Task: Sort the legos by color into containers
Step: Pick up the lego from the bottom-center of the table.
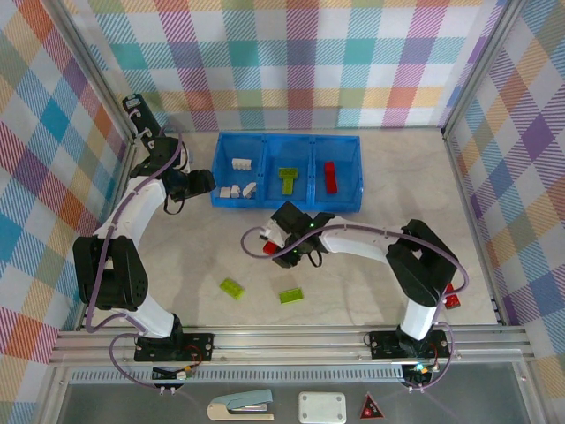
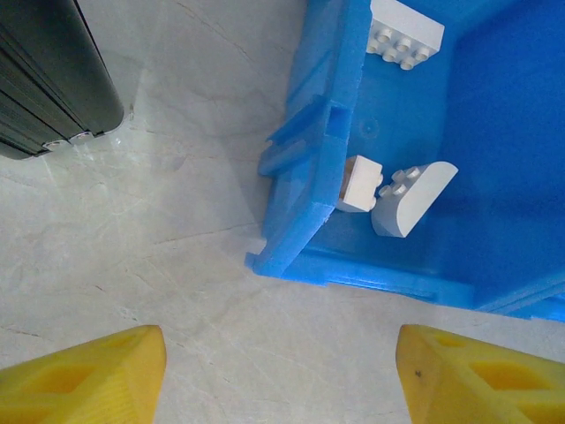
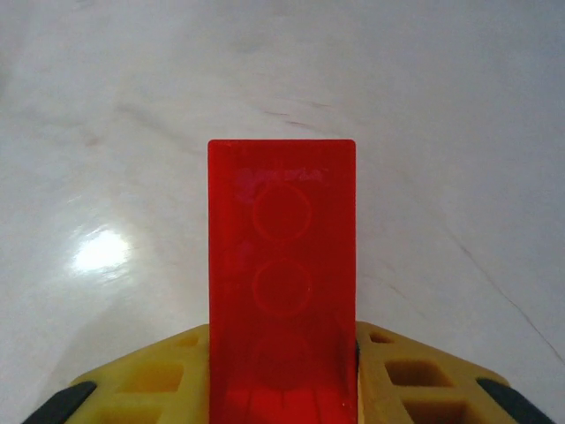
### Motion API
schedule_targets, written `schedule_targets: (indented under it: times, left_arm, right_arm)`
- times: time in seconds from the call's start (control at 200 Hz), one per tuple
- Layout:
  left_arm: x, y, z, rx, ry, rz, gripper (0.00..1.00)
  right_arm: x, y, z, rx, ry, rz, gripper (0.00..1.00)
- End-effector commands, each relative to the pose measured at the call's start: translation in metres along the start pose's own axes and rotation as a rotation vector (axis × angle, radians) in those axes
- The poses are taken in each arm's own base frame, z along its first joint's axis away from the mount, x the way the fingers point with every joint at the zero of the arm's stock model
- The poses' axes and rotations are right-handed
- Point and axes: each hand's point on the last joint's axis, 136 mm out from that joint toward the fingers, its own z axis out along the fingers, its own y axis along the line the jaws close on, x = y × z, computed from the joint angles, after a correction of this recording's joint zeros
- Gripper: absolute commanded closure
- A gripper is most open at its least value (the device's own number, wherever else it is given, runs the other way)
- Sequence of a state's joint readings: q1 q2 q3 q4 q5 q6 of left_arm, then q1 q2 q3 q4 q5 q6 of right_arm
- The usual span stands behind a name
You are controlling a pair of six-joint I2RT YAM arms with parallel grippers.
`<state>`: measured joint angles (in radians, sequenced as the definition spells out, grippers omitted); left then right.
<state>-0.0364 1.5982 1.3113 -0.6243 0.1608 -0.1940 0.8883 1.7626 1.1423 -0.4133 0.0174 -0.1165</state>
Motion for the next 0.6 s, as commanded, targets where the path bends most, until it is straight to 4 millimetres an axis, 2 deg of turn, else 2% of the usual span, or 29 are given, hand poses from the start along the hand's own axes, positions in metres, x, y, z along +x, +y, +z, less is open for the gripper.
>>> schedule_targets:
  times: [0.0, 0.325, 0.595]
  left_arm:
    - [-0.004, 0.001, -0.005, 0.012, -0.015, -0.016, 0.31]
    - [-0.004, 0.001, -0.003, 0.016, -0.009, -0.02, 0.3]
    - [-0.004, 0.001, -0.005, 0.017, -0.014, -0.02, 0.3]
  right_arm:
    - [-0.003, -0.027, -0.023, 0.094, -0.033, 0.263, 0.74]
    - [0.012, -0.092, -0.074, 0.179, -0.047, 0.617, 0.74]
    - [0.001, -0.142, -0.1, 0.197, -0.037, 0.717, 0.72]
